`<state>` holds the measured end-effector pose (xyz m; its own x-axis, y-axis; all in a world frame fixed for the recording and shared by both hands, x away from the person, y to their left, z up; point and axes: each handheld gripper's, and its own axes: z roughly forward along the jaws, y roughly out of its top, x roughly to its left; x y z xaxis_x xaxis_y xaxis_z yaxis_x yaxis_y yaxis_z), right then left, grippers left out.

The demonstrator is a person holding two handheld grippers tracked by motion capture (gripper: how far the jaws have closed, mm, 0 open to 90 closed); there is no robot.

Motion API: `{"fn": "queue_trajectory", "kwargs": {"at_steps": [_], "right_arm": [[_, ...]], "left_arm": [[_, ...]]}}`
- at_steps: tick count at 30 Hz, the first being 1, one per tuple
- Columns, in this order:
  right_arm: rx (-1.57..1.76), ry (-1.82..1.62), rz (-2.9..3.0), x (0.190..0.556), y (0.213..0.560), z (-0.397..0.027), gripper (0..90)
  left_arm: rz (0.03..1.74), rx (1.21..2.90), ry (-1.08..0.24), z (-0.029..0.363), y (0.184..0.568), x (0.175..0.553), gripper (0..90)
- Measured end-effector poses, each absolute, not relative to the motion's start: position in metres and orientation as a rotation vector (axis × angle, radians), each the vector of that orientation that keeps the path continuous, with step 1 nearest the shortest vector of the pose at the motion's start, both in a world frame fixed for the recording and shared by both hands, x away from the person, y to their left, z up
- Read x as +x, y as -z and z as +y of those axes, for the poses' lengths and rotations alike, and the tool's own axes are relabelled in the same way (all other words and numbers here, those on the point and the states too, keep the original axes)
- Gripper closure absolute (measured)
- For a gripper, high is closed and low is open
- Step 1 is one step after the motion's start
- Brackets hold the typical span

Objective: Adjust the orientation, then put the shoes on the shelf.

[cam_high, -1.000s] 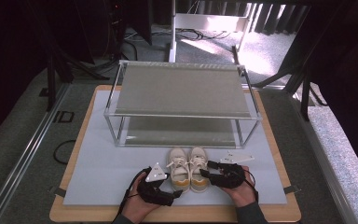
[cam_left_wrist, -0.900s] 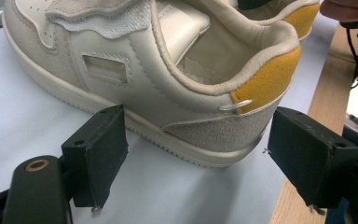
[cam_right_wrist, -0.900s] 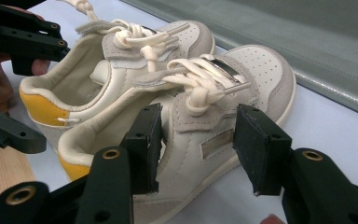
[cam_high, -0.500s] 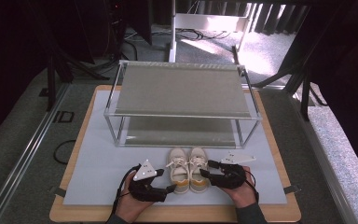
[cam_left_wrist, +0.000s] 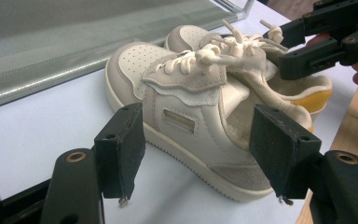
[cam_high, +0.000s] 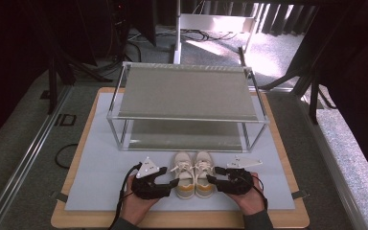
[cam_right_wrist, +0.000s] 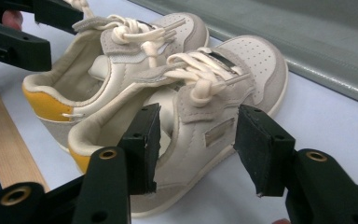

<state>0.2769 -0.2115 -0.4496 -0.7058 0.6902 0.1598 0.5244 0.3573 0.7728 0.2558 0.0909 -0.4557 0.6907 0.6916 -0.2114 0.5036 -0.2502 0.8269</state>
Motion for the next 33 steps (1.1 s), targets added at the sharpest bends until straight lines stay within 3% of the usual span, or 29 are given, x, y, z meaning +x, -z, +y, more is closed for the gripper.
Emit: {"fn": "queue_trajectory", "kwargs": {"at_steps": [15,20,33], "right_arm": [[1.152,-1.220,2.456,0.279,0.448,-0.207,49.0],[1.182,-1.208,2.460,0.281,0.449,-0.205,49.5],[1.222,-1.197,2.430,0.280,0.450,-0.203,55.1]], "left_arm": [[0.986,1.956,-0.241,0.080,0.458,0.265,35.4],[0.959,1.954,-0.187,0.080,0.459,0.267,42.4],[1.010,1.981,-0.175,0.069,0.460,0.271,46.7]]}}
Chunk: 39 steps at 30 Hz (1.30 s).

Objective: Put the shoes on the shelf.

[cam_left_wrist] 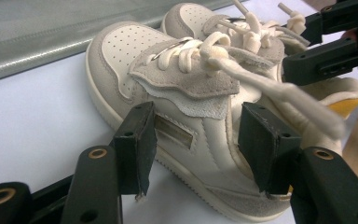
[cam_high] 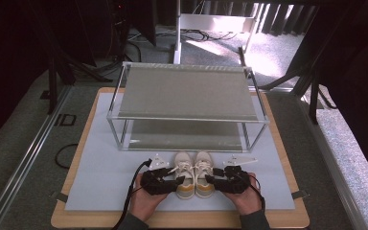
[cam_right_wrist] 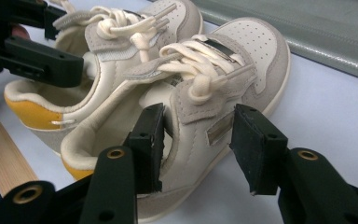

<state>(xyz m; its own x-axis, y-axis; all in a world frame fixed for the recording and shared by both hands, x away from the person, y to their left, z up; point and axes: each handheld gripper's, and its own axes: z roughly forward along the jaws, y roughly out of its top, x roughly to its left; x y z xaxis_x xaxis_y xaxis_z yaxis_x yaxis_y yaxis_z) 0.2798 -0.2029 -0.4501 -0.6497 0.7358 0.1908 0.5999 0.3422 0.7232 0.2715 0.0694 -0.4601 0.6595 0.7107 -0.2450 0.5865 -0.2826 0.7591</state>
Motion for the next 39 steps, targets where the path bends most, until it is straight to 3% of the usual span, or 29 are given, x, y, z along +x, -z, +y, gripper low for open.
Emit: {"fn": "queue_trajectory", "kwargs": {"at_steps": [17,39], "right_arm": [[1.296,-1.406,2.323,0.274,0.459,-0.212,67.6],[1.303,-1.487,2.289,0.271,0.458,-0.214,69.6]], "left_arm": [[1.007,1.907,-0.096,0.078,0.464,0.275,55.1],[1.004,1.857,-0.078,0.083,0.458,0.275,55.9]]}}
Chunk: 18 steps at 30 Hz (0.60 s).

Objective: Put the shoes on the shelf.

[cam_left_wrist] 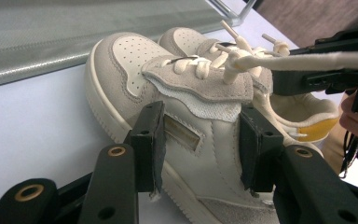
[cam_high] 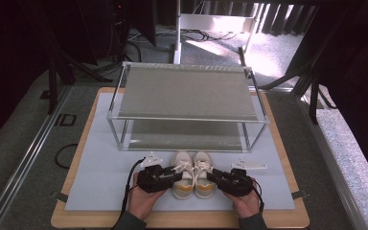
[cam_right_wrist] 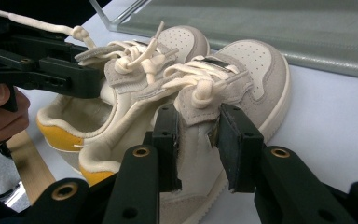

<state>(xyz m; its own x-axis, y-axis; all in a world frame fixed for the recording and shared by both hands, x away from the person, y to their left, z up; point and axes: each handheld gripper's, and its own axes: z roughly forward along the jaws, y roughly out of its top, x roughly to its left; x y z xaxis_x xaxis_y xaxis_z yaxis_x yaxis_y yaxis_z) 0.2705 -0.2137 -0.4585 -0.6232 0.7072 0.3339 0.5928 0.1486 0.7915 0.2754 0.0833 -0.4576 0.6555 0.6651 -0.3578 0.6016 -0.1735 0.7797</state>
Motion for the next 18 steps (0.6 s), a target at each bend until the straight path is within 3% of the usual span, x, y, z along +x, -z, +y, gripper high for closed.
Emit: {"fn": "queue_trajectory", "kwargs": {"at_steps": [18], "right_arm": [[1.289,-1.539,2.215,0.282,0.447,-0.221,69.7]], "left_arm": [[1.001,1.812,-0.111,0.076,0.447,0.289,55.9]]}}
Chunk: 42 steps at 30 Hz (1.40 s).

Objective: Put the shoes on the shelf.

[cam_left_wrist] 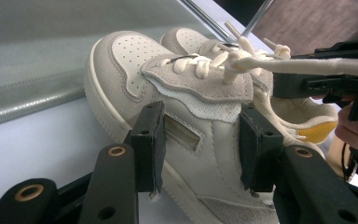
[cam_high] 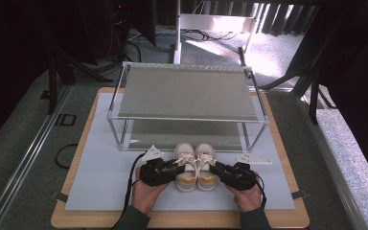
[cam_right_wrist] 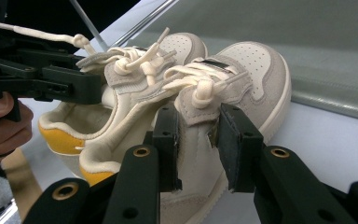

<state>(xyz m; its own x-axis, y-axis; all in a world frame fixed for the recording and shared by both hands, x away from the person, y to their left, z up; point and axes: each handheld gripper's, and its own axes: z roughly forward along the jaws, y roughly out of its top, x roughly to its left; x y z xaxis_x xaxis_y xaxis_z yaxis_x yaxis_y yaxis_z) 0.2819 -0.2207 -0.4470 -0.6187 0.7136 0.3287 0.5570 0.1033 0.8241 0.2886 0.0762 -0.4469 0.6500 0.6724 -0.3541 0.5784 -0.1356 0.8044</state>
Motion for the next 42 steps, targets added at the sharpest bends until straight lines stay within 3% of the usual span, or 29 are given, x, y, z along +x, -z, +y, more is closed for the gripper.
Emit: {"fn": "queue_trajectory", "kwargs": {"at_steps": [42], "right_arm": [[1.341,-1.580,2.084,0.338,0.451,-0.219,69.9]], "left_arm": [[1.053,1.702,-0.161,0.071,0.452,0.345,55.8]]}}
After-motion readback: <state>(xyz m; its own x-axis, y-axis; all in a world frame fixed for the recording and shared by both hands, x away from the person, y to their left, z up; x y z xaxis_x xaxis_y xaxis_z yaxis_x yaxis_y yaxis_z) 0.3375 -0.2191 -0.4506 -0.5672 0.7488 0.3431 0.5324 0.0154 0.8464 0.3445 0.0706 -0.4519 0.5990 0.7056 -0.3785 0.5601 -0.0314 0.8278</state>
